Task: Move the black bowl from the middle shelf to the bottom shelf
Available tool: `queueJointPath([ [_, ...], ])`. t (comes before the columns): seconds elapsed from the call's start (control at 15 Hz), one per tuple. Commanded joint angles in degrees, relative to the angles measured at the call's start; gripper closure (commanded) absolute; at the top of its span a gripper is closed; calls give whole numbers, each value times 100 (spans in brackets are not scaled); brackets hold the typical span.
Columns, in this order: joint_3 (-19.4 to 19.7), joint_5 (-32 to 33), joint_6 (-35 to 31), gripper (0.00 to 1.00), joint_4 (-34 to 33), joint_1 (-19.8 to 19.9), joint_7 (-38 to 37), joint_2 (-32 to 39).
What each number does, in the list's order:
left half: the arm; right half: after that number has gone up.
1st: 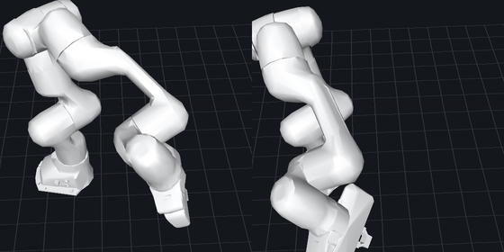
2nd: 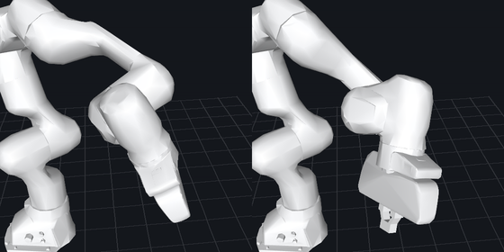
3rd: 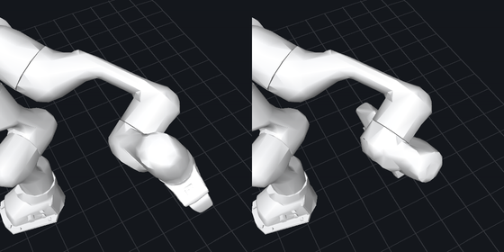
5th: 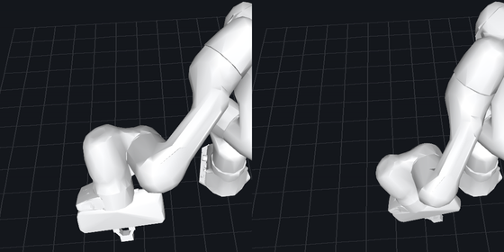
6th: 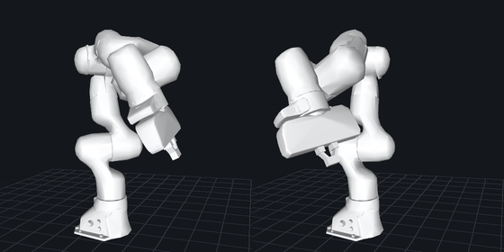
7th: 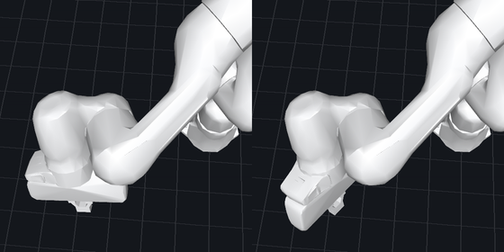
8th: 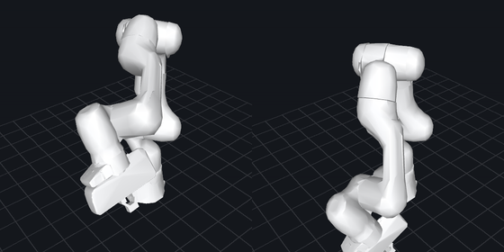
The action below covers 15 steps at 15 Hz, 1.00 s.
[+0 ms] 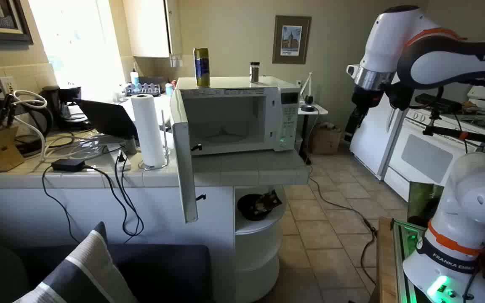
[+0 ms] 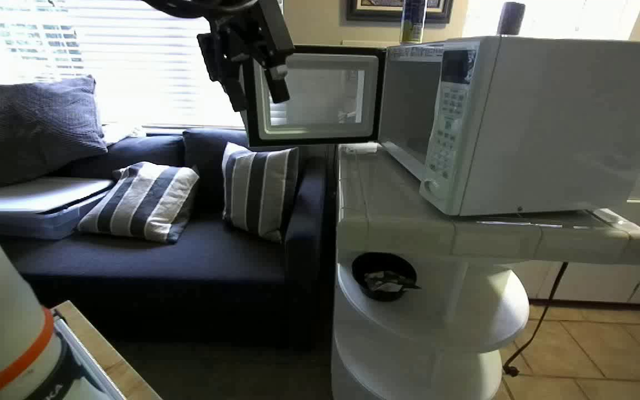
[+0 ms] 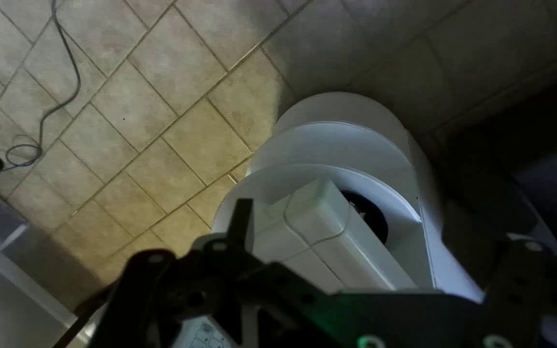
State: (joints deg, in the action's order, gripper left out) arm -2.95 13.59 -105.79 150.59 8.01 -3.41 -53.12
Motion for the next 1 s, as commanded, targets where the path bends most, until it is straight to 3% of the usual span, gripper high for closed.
queueJointPath([
  [0.0, 77, 71, 36, 0, -20, -112, -71, 12],
  [0.53, 77, 71, 36, 0, -20, -112, -71, 12],
  [0.67, -126, 159, 65, 0, -225, -108, -169, 389],
  [0.93, -996, 719, 15, 0, -672, -78, -817, 1625],
])
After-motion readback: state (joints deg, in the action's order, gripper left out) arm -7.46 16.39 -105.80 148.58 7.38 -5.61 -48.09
